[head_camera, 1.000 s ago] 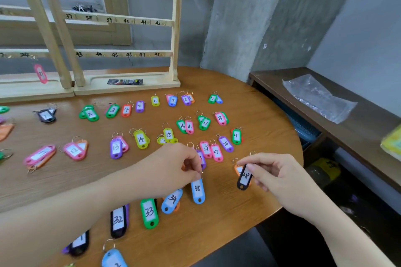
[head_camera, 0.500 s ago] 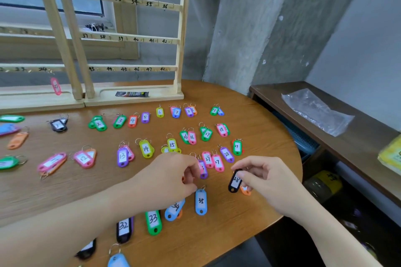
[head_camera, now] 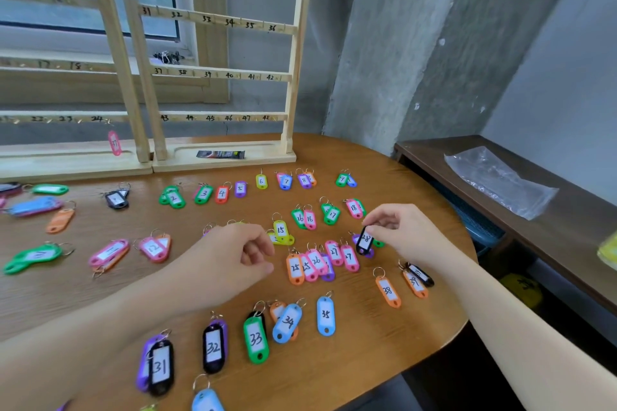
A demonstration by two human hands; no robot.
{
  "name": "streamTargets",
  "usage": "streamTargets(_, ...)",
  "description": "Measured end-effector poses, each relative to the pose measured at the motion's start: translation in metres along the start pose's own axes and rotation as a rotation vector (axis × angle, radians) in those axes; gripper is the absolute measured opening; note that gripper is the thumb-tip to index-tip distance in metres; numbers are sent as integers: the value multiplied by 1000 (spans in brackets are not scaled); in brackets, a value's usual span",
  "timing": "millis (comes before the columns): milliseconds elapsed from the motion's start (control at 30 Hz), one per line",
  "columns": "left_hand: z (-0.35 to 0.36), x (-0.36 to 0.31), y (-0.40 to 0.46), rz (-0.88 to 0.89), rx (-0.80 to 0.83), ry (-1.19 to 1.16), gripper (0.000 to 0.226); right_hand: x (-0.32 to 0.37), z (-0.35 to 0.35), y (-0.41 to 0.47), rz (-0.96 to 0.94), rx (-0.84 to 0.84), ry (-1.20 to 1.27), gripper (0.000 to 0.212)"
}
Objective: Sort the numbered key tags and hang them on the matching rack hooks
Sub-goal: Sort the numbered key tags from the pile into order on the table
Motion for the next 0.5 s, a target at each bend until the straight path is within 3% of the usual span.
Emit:
streamTargets(300, -1, 8, -2, -2, 18, -63, 10, 2, 11, 19, -15, 93, -246, 11)
streamTargets(500, -15, 22, -8, 7, -65, -93, 14, -1, 2, 22, -3, -24, -302, 11)
Point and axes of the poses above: each hand's wrist, its own y-axis towards the middle knuckle, its own z-axis out of the palm, x = y × z, the point moved 6 cm from there along y, towards the middle knuckle, and after that the axes turned 2 degrees about -z, right-handed, at the moved point
